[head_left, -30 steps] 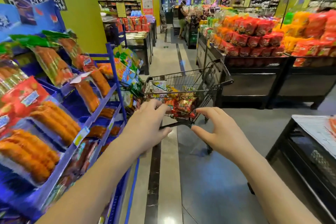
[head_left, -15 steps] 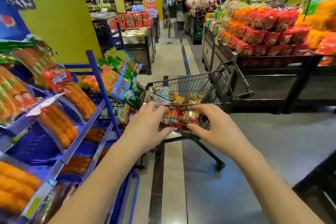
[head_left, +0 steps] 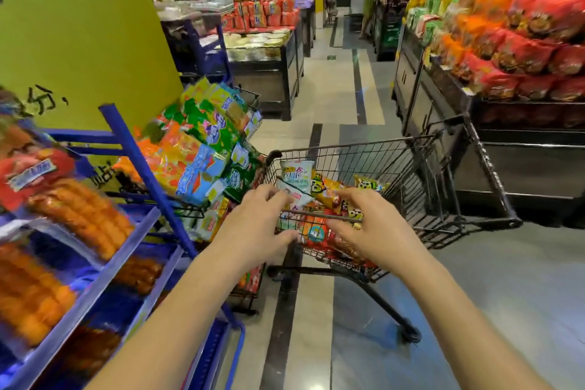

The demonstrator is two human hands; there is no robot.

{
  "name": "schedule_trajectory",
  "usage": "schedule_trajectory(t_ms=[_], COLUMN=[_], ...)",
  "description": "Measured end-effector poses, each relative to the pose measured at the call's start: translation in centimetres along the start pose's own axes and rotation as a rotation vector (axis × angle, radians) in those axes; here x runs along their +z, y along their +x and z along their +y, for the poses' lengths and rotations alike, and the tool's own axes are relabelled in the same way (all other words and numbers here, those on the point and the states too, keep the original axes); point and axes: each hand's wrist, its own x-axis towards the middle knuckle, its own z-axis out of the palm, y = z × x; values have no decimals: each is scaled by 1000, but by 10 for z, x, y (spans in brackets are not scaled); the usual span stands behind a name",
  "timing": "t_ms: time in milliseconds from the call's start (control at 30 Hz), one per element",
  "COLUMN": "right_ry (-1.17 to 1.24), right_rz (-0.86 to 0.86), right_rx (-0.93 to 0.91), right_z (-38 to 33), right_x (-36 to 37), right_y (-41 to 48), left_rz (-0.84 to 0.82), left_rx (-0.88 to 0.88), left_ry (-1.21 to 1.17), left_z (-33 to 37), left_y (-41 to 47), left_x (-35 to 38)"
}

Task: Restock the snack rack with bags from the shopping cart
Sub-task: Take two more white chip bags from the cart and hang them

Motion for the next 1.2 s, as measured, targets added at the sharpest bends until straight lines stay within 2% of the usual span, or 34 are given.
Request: schedule_trajectory(t_ms=[433, 700, 1067, 1200], right_ry=[12, -4, 56, 164], right_rz=[-89, -175, -295, -324], right_rx=[87, 206, 264, 286], right_z=[58, 81, 131, 157], right_x=[75, 124, 166, 187], right_y=[196, 316, 395, 413], left_rz=[-77, -229, -415, -468], left_rx=[-22, -21, -101, -163], left_ry=[-78, -201, -291, -325], left_z=[-105, -181, -213, -220], left_y=[188, 298, 377, 386], left_x=[56, 98, 144, 170])
